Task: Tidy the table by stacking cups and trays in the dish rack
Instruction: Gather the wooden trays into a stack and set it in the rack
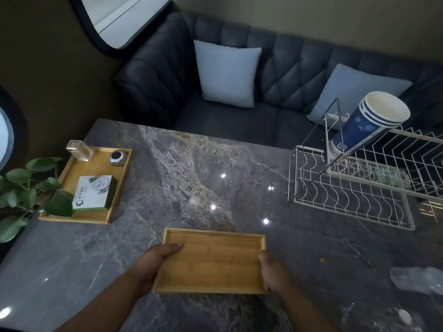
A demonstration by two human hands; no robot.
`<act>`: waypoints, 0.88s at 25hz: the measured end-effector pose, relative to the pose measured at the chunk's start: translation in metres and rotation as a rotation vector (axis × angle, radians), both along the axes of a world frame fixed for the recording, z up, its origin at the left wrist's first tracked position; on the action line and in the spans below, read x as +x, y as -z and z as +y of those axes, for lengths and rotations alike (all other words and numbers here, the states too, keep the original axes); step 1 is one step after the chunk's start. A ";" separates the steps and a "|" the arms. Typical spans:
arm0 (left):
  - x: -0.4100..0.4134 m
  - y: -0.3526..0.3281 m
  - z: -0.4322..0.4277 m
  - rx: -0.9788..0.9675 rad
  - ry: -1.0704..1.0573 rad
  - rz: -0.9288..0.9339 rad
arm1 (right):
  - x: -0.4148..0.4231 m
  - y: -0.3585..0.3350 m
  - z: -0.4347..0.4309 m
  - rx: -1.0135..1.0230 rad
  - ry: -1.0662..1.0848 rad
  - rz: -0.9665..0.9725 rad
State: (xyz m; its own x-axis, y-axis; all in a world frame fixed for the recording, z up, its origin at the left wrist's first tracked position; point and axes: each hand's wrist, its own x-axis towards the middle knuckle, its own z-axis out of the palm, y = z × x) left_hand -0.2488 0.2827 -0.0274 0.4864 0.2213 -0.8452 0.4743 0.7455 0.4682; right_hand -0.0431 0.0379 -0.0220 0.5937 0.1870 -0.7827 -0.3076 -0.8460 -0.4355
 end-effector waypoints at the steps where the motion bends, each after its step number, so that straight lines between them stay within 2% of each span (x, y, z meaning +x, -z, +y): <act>1: 0.000 0.002 -0.001 -0.020 -0.028 -0.006 | 0.000 0.002 -0.001 0.002 0.028 0.012; 4: 0.002 0.007 -0.005 -0.029 -0.129 -0.013 | -0.003 0.007 -0.007 0.033 0.146 0.044; 8: 0.012 0.011 -0.016 -0.050 -0.294 -0.024 | -0.012 0.011 -0.007 0.222 0.471 0.218; 14: 0.037 0.006 -0.051 -0.014 -0.366 -0.029 | -0.043 -0.010 0.028 0.283 0.350 0.524; 22: 0.054 -0.002 -0.089 -0.080 -0.316 -0.015 | -0.055 -0.006 0.049 0.458 0.591 0.594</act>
